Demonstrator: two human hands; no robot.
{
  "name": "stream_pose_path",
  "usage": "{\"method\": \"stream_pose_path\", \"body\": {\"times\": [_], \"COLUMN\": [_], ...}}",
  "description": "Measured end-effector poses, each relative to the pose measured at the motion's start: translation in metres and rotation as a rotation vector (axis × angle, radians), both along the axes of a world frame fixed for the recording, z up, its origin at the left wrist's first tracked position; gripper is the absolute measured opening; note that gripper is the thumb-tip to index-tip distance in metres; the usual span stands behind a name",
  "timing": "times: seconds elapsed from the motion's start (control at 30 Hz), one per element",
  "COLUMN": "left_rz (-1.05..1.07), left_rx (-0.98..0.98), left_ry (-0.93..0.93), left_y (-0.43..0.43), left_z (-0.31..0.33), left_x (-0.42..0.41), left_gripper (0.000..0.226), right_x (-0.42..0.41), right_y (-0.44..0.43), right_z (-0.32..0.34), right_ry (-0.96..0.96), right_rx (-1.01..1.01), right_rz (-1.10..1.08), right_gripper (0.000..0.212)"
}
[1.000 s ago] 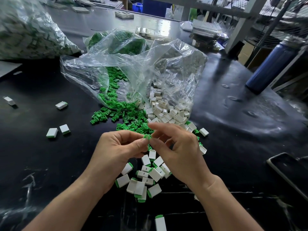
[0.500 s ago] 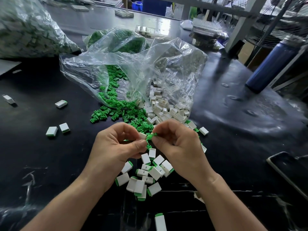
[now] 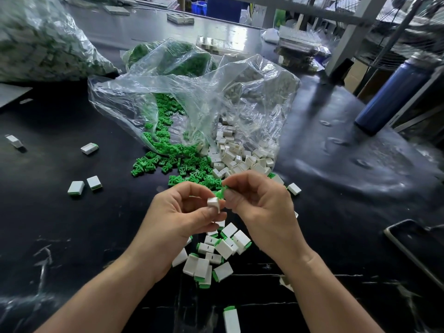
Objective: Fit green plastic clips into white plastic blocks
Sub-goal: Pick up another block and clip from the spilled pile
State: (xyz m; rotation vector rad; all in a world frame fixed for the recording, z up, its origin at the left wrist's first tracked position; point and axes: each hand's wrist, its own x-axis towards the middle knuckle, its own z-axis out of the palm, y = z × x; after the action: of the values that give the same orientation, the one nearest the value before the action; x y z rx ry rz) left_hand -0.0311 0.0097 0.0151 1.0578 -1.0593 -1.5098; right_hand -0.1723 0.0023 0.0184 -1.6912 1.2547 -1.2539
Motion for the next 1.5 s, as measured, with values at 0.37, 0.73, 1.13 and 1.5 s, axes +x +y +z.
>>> {"method": "stream_pose_path", "body": {"times": [0.37, 0.73, 1.13, 1.5], "left_rz": [0.016, 0.006, -0.054, 0.008], "left_rx": [-0.027, -0.007, 0.017, -0.085], "left_ry": [0.046, 0.085, 0.045, -0.07], "left_y": [-0.0022, -0.0019, 0.0011, 0.0022], "left_z": [-0.0041, -0.0041, -0.0008, -0.0021], "left_x": [0.0023, 0.0018, -0.0018, -0.0025], "left_gripper": [0.012, 0.023, 0.021, 0.018], "right_x": [-0.0009, -0.0023, 0.0, -0.0021], "right_y": [-0.0007, -0.0005, -0.0009, -0.0016], "right_z": [-0.0006, -0.0008, -0.001, -0.003], "right_ry": [-0.04, -0.061, -0.078, -0.013], "right_rx": [0.025, 0.022, 0.015, -0.037], "right_rz": [0.003, -0.001, 0.025, 0.049], "right_gripper": [0.03, 0.029, 0.013, 0.029]}}
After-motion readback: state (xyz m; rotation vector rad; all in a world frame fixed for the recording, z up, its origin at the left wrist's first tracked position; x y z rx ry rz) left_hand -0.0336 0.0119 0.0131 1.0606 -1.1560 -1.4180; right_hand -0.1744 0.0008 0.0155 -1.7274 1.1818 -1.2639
